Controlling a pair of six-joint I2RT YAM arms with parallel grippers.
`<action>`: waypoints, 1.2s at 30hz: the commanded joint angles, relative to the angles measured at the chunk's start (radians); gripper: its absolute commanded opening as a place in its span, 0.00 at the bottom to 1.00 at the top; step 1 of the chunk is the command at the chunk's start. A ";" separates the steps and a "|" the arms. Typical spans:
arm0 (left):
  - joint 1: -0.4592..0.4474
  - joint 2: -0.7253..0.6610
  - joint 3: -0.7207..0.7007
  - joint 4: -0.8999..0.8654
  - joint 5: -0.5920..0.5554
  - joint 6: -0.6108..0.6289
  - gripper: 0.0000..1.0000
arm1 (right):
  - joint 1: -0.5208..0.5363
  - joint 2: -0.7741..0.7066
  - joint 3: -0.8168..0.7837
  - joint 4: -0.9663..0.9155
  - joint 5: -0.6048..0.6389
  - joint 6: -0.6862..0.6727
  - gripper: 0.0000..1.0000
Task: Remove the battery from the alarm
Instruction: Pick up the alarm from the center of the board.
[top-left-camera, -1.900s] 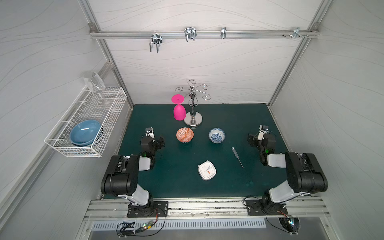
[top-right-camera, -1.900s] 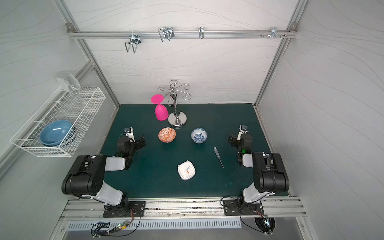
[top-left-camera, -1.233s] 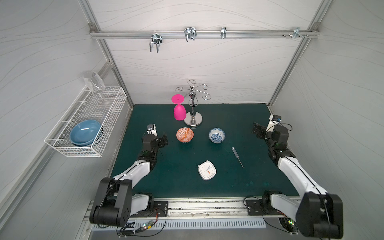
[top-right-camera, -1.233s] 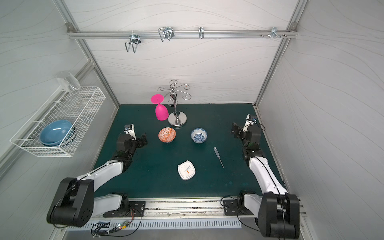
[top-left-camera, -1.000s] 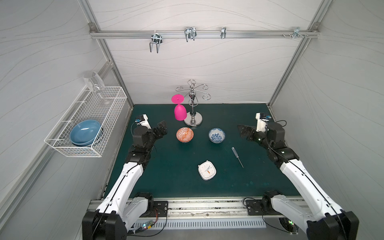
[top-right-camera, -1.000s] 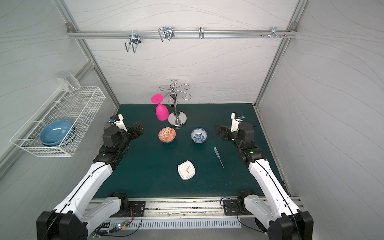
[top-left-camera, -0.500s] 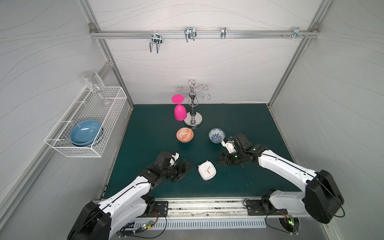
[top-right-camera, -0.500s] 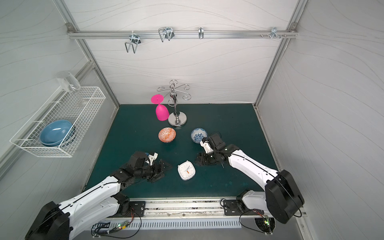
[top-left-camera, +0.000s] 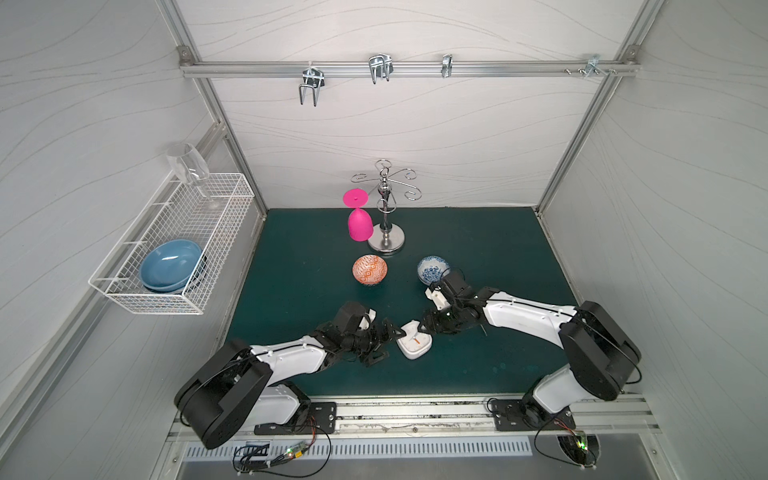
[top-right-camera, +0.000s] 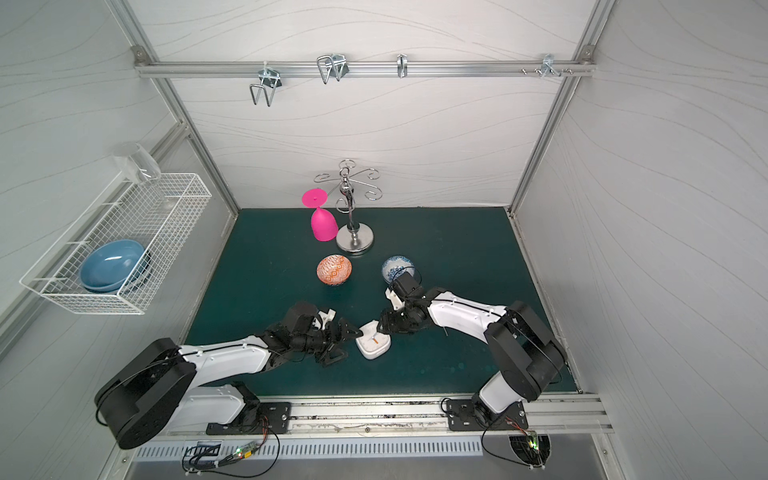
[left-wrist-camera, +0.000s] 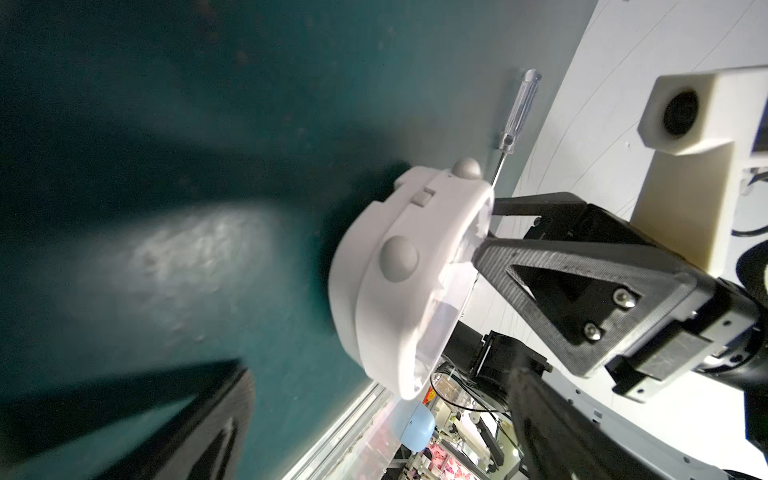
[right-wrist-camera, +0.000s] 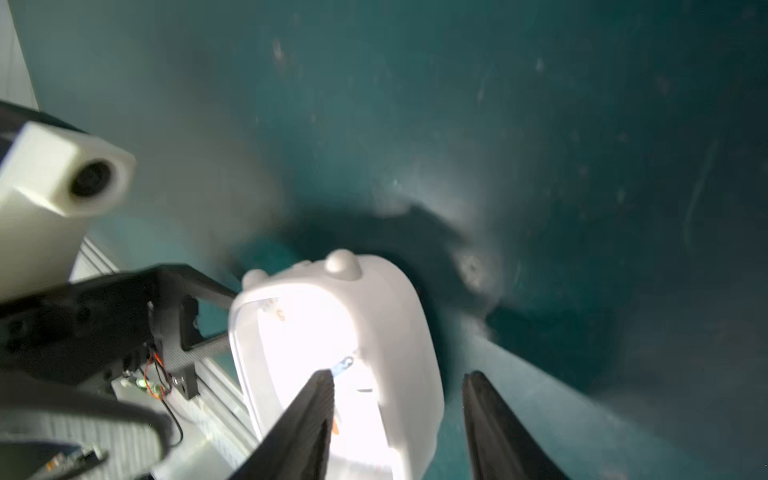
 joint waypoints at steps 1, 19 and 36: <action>-0.030 0.078 0.034 0.080 -0.053 -0.039 1.00 | 0.007 0.020 0.005 -0.015 0.093 0.045 0.49; -0.106 0.328 0.099 0.376 -0.125 -0.173 0.71 | 0.007 -0.034 -0.048 -0.001 0.098 0.076 0.50; -0.154 -0.019 0.380 -0.428 -0.425 0.556 0.30 | -0.245 -0.491 -0.065 -0.145 -0.069 0.134 0.87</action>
